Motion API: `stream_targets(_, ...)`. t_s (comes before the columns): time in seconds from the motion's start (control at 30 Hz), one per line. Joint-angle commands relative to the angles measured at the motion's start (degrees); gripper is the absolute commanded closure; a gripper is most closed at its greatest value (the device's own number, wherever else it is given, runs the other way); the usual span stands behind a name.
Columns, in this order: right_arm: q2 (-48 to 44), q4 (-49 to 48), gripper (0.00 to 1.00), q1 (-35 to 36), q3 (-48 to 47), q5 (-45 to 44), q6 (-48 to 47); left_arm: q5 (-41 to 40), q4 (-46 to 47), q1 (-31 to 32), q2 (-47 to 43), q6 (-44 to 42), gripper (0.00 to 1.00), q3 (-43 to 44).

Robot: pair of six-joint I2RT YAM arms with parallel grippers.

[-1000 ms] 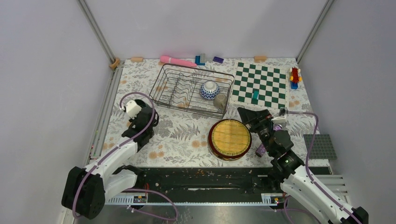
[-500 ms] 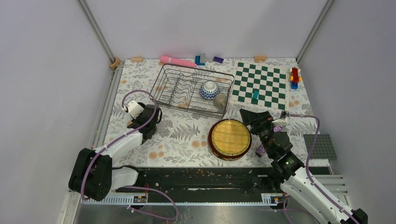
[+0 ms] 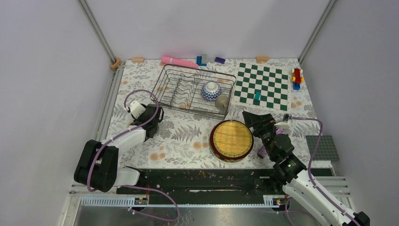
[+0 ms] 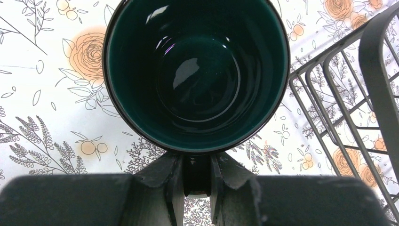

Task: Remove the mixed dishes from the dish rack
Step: Place the cup at the center of the board.

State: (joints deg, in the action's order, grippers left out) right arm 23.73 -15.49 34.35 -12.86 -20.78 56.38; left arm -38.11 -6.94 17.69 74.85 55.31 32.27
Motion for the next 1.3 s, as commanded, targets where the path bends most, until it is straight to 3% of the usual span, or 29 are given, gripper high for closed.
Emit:
stream_targets(0.0, -0.42, -1.13, 0.00, -0.17, -0.05, -3.07, 0.39, -1.31, 4.76, -0.37, 0.52, -0.47, 1.00, 4.14)
stream_targets(0.63, -0.43, -0.86, 0.01, -0.18, -0.14, -3.83, 0.32, -0.79, 3.47, -1.00, 4.71, -1.57, 0.96, 6.69)
stream_targets(0.83, -0.59, -0.79, 0.01, -0.24, -0.14, -4.00, 0.40, -0.40, 2.19, -1.03, 6.19, -2.09, 0.86, 8.07)
stream_targets(1.1, -0.98, -0.47, 0.00, -0.16, -0.06, -4.26, 0.51, 0.04, 1.49, -1.05, 7.51, -2.72, 0.82, 9.24)
stream_targets(1.27, -1.01, -0.25, 0.00, -0.17, 0.01, -4.32, 0.58, 0.22, 1.79, -1.01, 7.05, -2.99, 0.71, 9.01)
